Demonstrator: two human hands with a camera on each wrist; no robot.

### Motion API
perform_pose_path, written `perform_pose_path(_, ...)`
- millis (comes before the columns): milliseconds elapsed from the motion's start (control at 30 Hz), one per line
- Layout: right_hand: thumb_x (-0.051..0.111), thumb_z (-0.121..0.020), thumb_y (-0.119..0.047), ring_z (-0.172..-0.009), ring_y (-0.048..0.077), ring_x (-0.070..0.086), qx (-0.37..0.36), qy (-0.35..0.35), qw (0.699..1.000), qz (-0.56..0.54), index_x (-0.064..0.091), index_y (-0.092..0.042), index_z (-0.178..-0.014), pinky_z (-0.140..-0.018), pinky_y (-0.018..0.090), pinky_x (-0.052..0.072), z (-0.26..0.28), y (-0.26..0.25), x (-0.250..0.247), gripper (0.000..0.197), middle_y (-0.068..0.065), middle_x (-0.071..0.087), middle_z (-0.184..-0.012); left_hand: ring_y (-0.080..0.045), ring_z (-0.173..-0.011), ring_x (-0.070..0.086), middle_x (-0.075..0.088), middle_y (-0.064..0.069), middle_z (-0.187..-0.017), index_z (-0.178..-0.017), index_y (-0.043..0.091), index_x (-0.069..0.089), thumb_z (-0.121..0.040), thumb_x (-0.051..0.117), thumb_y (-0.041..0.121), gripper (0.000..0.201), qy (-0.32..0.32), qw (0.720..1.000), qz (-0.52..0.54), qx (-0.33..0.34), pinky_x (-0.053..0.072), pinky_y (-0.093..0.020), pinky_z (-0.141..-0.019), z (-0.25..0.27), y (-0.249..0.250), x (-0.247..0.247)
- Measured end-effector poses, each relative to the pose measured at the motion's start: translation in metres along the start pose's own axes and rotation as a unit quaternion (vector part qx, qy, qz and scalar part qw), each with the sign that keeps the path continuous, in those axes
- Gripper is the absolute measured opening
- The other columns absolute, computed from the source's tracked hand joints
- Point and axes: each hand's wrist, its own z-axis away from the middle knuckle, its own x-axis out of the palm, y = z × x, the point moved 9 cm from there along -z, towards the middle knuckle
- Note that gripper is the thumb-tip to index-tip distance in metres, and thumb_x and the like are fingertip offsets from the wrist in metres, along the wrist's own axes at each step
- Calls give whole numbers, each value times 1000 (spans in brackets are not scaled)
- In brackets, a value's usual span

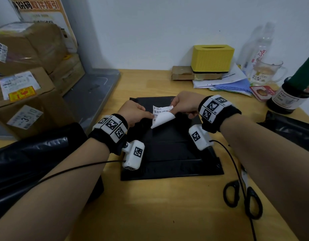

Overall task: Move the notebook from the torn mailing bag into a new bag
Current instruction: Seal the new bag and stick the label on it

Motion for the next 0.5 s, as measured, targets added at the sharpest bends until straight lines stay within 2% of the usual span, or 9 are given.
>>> perform_pose_path(100, 78, -86, -20, -40, 15, 37, -7, 21, 1000, 2, 75, -7, -107, -41, 22, 34, 5, 1, 1, 25, 1, 44, -54, -12, -50, 37, 43, 1, -61, -68, 17, 54, -74, 86, 25, 33, 4, 1000, -2, 2, 30, -23, -44, 2, 2, 1)
perform_pose_path(200, 80, -85, -30, -49, 16, 42, -10, 28, 999, 31, 72, -10, -109, -42, 24, 36, 14, 0, 3, 32, -1, 48, -61, -11, -57, 46, 53, 2, -68, -78, 17, 63, -74, 87, 25, 25, 7, 1000, -6, 0, 36, -24, -47, 6, 2, -1)
perform_pose_path(267, 83, -82, -32, -51, 16, 43, -6, 28, 998, 62, 71, -2, -105, -41, 24, 37, 21, -1, 1, 40, -1, 48, -61, -11, -60, 50, 58, 0, -73, -82, 18, 64, -76, 85, 24, 22, 8, 1000, -3, 0, 39, -24, -48, 9, 3, -3)
perform_pose_path(300, 83, -81, -33, -55, 17, 48, -1, 32, 997, 71, 70, 0, -105, -44, 27, 44, 25, 0, -1, 43, 2, 54, -65, -11, -63, 52, 60, 0, -77, -82, 18, 64, -79, 83, 23, 19, 12, 1000, 1, 1, 43, -24, -52, 11, 4, -5)
perform_pose_path(367, 82, -82, -37, -78, 25, 66, 18, 50, 996, 69, 67, 0, -118, -69, 38, 59, 35, 5, -6, 54, 10, 70, -94, -13, -78, 57, 63, 1, -86, -82, 19, 65, -84, 78, 23, 13, 24, 1000, 4, 5, 50, -29, -67, 17, 5, -10)
perform_pose_path(400, 81, -84, -40, -91, 29, 68, 30, 64, 996, 61, 64, 0, -123, -82, 42, 59, 39, 9, -9, 58, 13, 70, -106, -14, -88, 58, 64, 1, -93, -84, 20, 67, -86, 75, 24, 10, 28, 1000, 6, 7, 52, -32, -75, 21, 6, -12)
perform_pose_path(433, 80, -85, -41, -95, 31, 68, 41, 75, 995, 45, 60, -1, -124, -88, 45, 60, 43, 14, -11, 59, 14, 68, -109, -16, -98, 58, 64, 0, -101, -87, 19, 68, -88, 73, 23, 7, 27, 1000, 13, 5, 53, -33, -82, 24, 7, -13)
perform_pose_path(467, 78, -88, -39, -89, 30, 68, 54, 79, 995, 16, 58, -3, -122, -89, 47, 60, 47, 18, -10, 53, 13, 66, -101, -18, -105, 57, 63, -1, -108, -92, 17, 68, -90, 70, 21, 5, 19, 1000, 24, -1, 53, -35, -88, 28, 6, -12)
perform_pose_path(500, 75, -91, -34, -74, 25, 66, 65, 78, 995, -24, 56, -4, -117, -87, 48, 61, 51, 21, -7, 44, 10, 63, -88, -20, -108, 56, 62, -3, -112, -99, 15, 67, -92, 68, 19, 8, 6, 999, 38, -10, 51, -36, -91, 33, 5, -10)
